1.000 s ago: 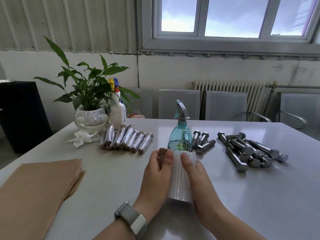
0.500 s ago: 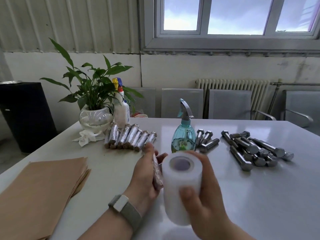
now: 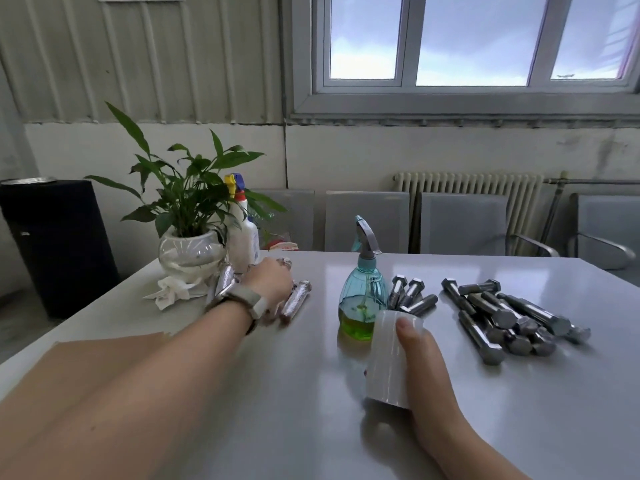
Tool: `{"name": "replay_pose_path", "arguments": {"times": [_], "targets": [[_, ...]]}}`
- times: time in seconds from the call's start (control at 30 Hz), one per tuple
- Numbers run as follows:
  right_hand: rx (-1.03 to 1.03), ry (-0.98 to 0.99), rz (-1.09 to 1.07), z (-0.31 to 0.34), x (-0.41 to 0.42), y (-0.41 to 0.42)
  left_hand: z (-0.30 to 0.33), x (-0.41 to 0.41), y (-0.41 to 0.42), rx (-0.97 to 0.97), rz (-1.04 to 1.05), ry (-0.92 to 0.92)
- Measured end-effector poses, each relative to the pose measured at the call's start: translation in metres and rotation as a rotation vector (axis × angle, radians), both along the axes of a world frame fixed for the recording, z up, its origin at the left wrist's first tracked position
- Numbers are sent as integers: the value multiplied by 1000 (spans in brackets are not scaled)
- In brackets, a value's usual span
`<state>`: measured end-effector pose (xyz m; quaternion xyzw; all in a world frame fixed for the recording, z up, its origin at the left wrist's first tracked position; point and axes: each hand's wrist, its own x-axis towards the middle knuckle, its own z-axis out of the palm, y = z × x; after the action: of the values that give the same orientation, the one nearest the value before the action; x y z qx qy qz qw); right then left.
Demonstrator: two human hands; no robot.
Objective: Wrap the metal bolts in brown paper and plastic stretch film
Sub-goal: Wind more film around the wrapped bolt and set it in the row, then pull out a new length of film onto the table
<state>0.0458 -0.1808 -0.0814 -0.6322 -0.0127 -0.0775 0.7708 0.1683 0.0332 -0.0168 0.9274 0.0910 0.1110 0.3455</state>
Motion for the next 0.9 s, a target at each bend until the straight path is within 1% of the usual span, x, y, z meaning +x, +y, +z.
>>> {"name": "replay_pose_path", "arguments": {"times": [0.03, 0.07, 0.1, 0.13, 0.23, 0.33, 0.5, 0.53, 0.63, 0.73, 0.8, 0.9], "targets": [[-23, -13, 14, -2, 2, -1, -1, 13, 1, 186, 26, -34], [-50, -30, 25, -3, 4, -1, -3, 26, 3, 326, 44, -51], [-63, -36, 35, -5, 6, -1, -7, 37, 3, 442, 44, -43], [-64, -30, 42, -6, 7, -2, -11, 46, 3, 517, 42, -22], [-76, -24, 70, -11, 10, -4, -31, 62, 6, 639, 68, -27], [-69, -24, 88, -14, 13, -4, -47, 63, 4, 767, 138, -129], [-59, -32, 85, -16, 13, -6, -55, 59, 4, 922, 236, -245], [-55, -27, 81, -15, 13, -5, -56, 57, 4, 924, 240, -254], [-46, -20, 74, -15, 12, -5, -53, 51, 3, 850, 198, -252], [-41, -9, 73, -13, 11, -5, -36, 34, 1, 748, 134, -346], [-46, -10, 74, -11, 9, -3, -22, 13, -4, 597, 94, -435], [-40, -18, 63, -8, 5, -2, -7, -28, -17, 262, -22, -530]]}}
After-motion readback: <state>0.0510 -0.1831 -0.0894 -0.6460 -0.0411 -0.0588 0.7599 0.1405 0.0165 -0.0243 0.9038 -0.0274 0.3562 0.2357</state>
